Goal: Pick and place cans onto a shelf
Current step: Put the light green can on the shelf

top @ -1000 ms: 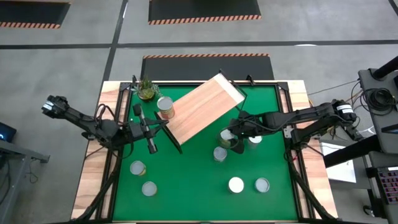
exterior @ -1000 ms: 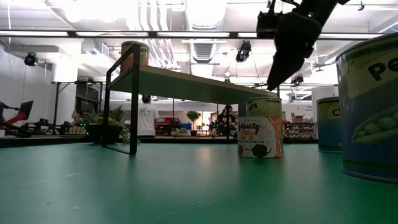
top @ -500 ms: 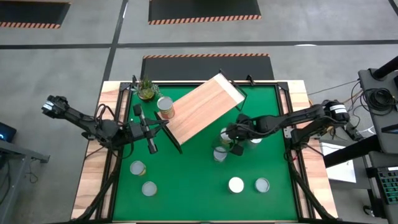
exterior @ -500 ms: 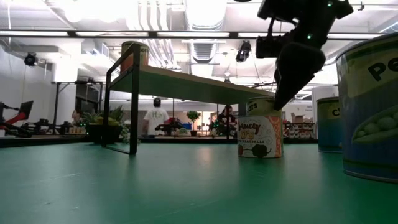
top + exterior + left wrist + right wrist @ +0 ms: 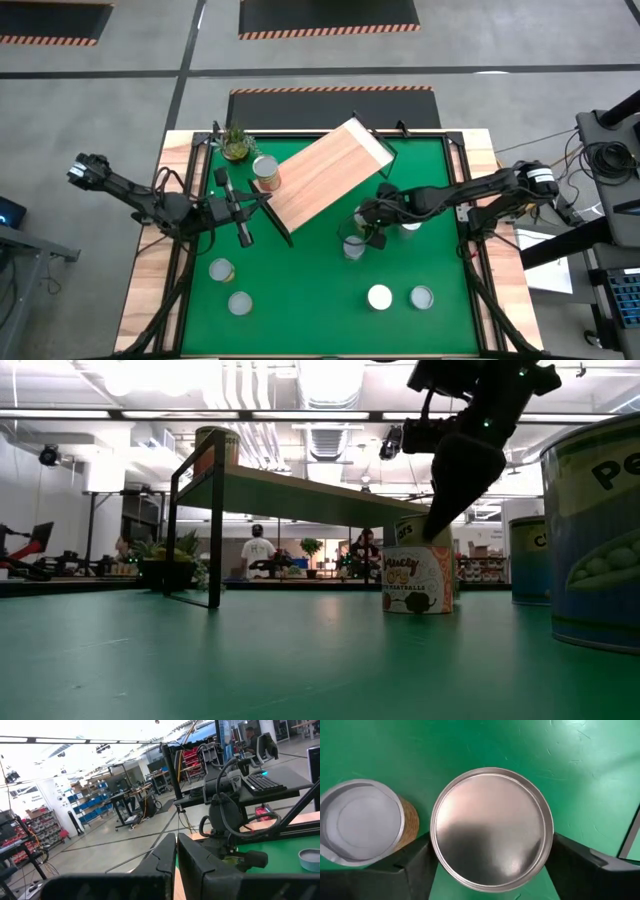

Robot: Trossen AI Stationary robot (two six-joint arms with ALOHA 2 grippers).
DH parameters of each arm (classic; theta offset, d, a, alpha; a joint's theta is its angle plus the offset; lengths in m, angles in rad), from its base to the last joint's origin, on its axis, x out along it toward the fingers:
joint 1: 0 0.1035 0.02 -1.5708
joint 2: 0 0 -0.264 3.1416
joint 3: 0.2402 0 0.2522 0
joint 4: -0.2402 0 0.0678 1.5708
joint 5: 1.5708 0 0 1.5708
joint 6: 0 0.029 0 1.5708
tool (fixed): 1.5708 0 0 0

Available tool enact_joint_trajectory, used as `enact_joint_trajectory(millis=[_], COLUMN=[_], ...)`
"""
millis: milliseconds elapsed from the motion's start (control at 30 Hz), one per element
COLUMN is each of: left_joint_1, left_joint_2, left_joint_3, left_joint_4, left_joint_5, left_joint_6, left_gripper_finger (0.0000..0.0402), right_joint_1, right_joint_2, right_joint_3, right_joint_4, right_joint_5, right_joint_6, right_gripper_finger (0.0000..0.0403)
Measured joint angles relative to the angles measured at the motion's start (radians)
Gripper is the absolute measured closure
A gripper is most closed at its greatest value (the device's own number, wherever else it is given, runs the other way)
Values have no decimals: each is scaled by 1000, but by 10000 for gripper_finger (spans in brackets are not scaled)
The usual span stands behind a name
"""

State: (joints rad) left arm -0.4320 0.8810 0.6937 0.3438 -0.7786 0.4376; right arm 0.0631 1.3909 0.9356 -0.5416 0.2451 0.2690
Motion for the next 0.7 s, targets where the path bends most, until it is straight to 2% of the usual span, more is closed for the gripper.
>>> enact_joint_trajectory(millis=[233, 433, 567, 700], left_joint_1=[0, 0, 0, 0], left_joint_2=[0, 0, 0, 0], left_joint_3=[0, 0, 0, 0], left_joint_4=[-2, -1, -1, 0], left_joint_5=[0, 0, 0, 0], left_joint_6=[2, 2, 0, 7], left_gripper_finger=[402, 402, 402, 402], right_joint_1=[0, 18, 52, 56], right_joint_2=[-76, -171, -189, -145], right_joint_3=[33, 118, 200, 304], right_joint_4=[-84, -189, -183, -171], right_joint_5=[-17, -166, -149, -55], right_joint_6=[11, 79, 77, 26], right_gripper_finger=[115, 90, 96, 100])
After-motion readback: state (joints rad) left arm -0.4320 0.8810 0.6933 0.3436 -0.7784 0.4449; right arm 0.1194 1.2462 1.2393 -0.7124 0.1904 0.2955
